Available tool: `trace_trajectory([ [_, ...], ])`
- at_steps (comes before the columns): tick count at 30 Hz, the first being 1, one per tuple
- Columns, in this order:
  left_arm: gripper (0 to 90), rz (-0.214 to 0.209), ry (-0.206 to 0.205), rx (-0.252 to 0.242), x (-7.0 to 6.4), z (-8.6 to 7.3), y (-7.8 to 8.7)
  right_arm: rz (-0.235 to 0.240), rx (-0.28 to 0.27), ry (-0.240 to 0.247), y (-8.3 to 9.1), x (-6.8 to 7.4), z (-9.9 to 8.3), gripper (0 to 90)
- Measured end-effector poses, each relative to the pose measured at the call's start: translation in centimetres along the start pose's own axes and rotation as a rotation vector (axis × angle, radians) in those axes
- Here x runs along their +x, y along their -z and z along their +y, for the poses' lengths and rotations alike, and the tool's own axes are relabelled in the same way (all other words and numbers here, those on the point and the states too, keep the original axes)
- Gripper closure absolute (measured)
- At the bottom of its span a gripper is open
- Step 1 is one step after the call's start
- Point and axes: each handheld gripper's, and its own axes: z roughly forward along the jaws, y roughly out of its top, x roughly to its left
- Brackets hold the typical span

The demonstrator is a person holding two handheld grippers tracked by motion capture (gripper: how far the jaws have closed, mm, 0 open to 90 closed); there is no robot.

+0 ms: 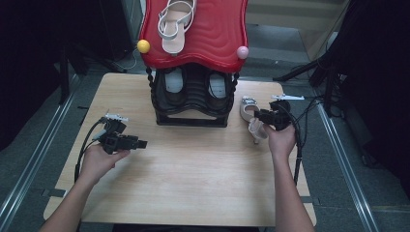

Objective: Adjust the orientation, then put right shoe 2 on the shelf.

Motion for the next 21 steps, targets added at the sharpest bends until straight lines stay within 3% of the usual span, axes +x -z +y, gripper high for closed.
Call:
trace_trajectory([
  [5, 45.3, -0.005, -0.001, 0.005, -0.1, -0.1, 0.0, 0.013, 0.016, 0.005, -0.6, 0.5, 0.4, 68.4],
  [15, 45.3, 0.000, 0.000, 0.008, -0.1, -0.4, -0.1, -0.003, 0.086, 0.012, -3.8, 0.9, 0.1, 74.7],
  [18, 45.3, 0.002, 0.009, 0.008, 0.0, -0.6, 0.1, 0.007, 0.112, -0.023, -4.5, 0.7, -0.1, 76.5],
  [21, 45.3, 0.010, 0.012, 0.007, 0.1, -0.9, 0.3, -0.015, 0.132, -0.012, -5.2, 1.0, -0.2, 78.7],
])
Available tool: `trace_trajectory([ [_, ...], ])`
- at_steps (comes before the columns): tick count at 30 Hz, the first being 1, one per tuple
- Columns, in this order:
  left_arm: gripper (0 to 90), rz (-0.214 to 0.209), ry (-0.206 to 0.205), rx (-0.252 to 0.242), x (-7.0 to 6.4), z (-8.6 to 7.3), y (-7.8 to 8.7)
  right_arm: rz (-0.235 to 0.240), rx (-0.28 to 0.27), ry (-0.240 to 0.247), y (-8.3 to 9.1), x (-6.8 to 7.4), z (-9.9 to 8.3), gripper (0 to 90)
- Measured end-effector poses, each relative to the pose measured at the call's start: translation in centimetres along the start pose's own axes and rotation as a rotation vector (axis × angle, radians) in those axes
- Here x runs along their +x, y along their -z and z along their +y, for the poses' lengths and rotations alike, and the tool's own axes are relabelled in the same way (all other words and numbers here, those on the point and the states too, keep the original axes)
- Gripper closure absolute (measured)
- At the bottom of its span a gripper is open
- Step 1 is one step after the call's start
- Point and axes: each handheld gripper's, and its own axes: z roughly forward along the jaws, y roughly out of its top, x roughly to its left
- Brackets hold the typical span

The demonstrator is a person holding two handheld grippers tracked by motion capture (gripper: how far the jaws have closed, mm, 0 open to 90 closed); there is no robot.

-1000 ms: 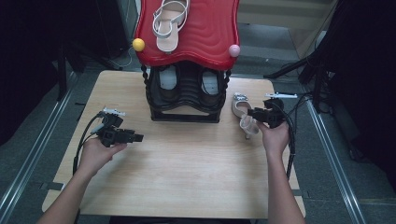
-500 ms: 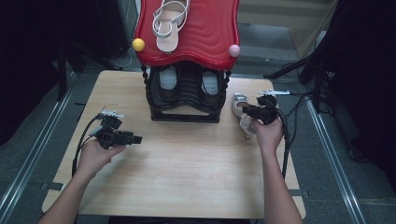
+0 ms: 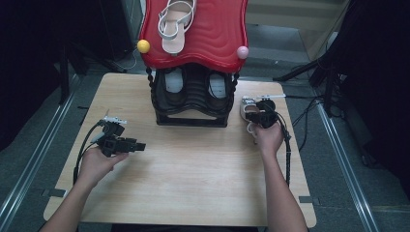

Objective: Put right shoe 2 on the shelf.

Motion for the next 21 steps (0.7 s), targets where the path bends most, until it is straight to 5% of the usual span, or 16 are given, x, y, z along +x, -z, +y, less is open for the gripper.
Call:
trace_trajectory([
  [6, 45.3, 0.006, 0.008, 0.003, 0.2, -0.5, 0.2, -0.034, 0.085, 0.007, -0.9, 0.4, 0.5, 80.9],
  [11, 45.4, 0.011, 0.015, 0.000, 0.2, -0.6, 0.2, -0.056, 0.093, 0.005, -1.1, 0.2, 0.6, 87.0],
  [21, 45.4, 0.005, 0.012, 0.001, 0.4, -0.6, 0.3, -0.014, 0.076, -0.059, -0.4, -0.6, 0.5, 88.5],
])
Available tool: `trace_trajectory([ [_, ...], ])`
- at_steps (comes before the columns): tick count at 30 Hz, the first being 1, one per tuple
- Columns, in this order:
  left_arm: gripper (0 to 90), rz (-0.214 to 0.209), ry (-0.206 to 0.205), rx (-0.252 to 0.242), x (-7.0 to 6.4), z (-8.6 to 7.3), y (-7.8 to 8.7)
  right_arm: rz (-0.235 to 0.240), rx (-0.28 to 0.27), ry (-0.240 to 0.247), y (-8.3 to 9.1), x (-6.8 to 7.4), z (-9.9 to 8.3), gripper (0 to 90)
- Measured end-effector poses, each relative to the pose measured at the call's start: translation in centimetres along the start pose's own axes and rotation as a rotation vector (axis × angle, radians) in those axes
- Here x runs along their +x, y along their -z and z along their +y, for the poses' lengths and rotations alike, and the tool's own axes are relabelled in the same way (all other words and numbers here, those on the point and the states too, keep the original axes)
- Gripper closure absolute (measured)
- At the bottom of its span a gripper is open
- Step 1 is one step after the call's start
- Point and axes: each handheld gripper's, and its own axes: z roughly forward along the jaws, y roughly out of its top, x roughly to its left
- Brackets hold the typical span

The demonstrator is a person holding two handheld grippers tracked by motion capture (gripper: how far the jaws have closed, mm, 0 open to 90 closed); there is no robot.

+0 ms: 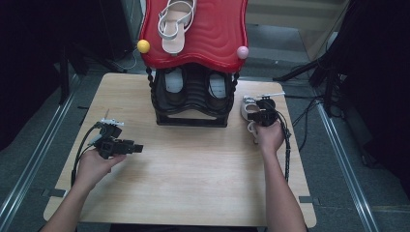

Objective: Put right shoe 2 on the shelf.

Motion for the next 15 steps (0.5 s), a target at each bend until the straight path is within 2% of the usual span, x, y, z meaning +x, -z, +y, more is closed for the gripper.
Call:
trace_trajectory([
  [4, 45.4, 0.000, 0.001, 0.001, 0.0, 0.0, -0.1, -0.008, -0.018, 0.004, 0.5, 0.0, 0.1, 88.6],
  [9, 45.5, 0.000, -0.002, 0.001, -0.1, 0.0, -0.1, 0.008, -0.036, -0.013, 1.2, -0.2, 0.1, 88.6],
  [10, 45.4, 0.000, 0.000, 0.000, -0.1, 0.0, -0.1, 0.005, -0.044, -0.003, 1.4, -0.3, 0.1, 88.7],
  [15, 45.4, -0.006, -0.004, 0.004, 0.0, 0.1, 0.0, 0.031, -0.049, -0.028, 1.9, -0.4, 0.1, 88.6],
])
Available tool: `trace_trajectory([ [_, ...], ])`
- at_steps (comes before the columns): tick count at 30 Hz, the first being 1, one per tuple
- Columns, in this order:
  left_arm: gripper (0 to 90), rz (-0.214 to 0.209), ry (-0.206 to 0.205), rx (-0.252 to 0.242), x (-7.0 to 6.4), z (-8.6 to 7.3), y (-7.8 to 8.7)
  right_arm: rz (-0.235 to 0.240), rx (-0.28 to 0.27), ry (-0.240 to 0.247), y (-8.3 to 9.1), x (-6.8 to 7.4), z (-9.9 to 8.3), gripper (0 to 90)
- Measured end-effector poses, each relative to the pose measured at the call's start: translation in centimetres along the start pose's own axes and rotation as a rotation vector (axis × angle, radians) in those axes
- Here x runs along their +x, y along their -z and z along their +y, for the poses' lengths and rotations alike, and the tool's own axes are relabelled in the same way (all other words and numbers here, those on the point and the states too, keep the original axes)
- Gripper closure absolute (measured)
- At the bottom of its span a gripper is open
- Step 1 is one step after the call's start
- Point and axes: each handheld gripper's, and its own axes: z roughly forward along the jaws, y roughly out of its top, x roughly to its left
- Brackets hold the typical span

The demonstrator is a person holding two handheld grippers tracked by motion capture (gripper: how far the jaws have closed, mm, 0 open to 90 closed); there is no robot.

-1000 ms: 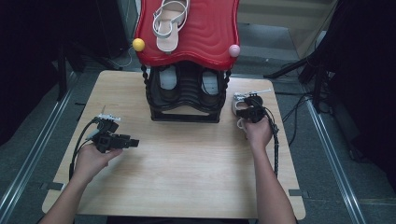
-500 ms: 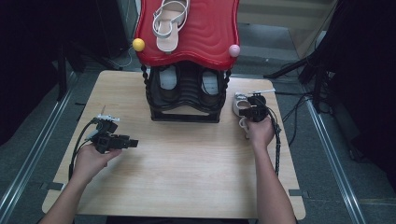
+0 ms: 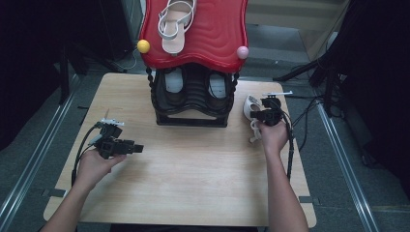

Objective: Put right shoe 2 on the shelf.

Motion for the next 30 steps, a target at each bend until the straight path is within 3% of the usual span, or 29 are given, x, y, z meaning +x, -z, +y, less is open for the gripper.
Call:
trace_trajectory([
  [15, 45.4, -0.020, -0.005, -0.024, 0.1, 0.5, 0.2, 0.047, -0.002, -0.027, 2.3, 0.1, 1.2, 88.6],
  [20, 45.5, -0.029, -0.008, -0.029, 0.0, 0.8, 0.1, 0.036, -0.011, -0.008, 3.6, 0.5, 2.3, 88.6],
  [26, 45.6, -0.035, -0.018, -0.030, -0.2, 1.0, -0.1, 0.060, -0.022, -0.026, 4.8, 0.8, 3.7, 88.5],
  [30, 45.6, -0.038, -0.016, -0.037, -0.2, 1.3, -0.1, 0.054, -0.035, -0.014, 6.1, 1.4, 4.8, 88.6],
])
